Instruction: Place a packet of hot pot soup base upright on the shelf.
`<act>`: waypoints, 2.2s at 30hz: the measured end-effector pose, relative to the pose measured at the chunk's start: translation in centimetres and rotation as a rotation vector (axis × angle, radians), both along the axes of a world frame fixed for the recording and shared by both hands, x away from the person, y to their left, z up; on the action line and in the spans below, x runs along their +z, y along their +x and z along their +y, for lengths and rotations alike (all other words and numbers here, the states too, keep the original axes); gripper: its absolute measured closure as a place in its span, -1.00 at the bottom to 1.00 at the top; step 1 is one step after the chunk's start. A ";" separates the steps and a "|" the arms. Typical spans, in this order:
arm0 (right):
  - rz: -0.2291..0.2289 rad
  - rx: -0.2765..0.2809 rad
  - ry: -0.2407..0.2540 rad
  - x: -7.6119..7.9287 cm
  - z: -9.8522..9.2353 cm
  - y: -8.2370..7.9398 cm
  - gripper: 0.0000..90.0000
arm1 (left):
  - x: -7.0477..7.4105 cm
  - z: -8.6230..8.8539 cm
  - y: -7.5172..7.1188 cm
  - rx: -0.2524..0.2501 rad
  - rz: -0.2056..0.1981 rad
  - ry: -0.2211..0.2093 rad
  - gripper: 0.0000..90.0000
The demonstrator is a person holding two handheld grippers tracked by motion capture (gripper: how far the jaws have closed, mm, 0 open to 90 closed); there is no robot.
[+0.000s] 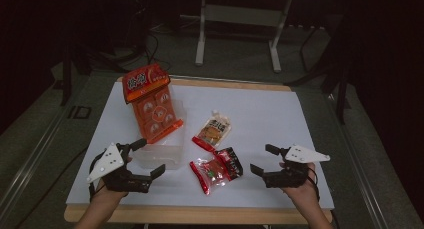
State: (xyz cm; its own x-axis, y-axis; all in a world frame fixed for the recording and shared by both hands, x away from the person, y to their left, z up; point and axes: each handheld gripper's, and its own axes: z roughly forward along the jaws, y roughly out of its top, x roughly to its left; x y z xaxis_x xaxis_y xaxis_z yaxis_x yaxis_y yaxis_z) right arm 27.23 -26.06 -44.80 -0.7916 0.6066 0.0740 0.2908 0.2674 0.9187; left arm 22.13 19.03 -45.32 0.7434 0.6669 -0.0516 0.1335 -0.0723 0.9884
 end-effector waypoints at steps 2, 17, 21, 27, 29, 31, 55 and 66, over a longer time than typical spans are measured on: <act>0.001 -0.011 -0.012 -0.6 0.4 0.3 -0.68 | -0.5 -0.6 -0.2 -0.008 0.018 0.001 -0.92; 0.100 -0.008 -0.113 -5.3 3.6 2.7 -0.49 | -3.1 -2.7 -1.6 -0.028 0.054 -0.028 -0.92; 0.135 -0.004 -0.141 -6.4 4.2 3.2 -0.55 | -3.5 -3.0 -1.6 -0.038 0.055 -0.009 -0.92; 0.195 -0.009 -0.180 -8.0 4.9 3.8 -0.61 | -3.8 -3.2 -1.8 -0.054 0.062 -0.002 -0.92; 0.201 -0.011 -0.200 -8.5 5.1 3.8 -0.63 | -3.9 -3.2 -1.7 -0.054 0.065 -0.004 -0.92; 0.203 -0.011 -0.212 -8.8 5.3 3.8 -0.65 | -3.9 -3.2 -1.7 -0.051 0.067 -0.010 -0.92; 0.254 0.038 -0.294 -8.7 6.4 3.5 0.63 | -4.5 -3.4 -1.5 -0.053 0.084 -0.001 -0.92; 0.251 0.045 -0.303 -7.9 6.6 3.2 0.92 | -4.6 -3.3 -1.4 -0.063 0.086 -0.013 -0.92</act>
State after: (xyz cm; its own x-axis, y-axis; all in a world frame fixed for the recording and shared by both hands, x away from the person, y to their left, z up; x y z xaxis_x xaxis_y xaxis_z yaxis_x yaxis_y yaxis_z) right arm 30.42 -19.51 -52.67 -0.7978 0.5960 0.0915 0.4784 0.5333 0.6976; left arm 20.71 15.73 -49.95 0.7764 0.6177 -0.1252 0.2134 -0.0708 0.9744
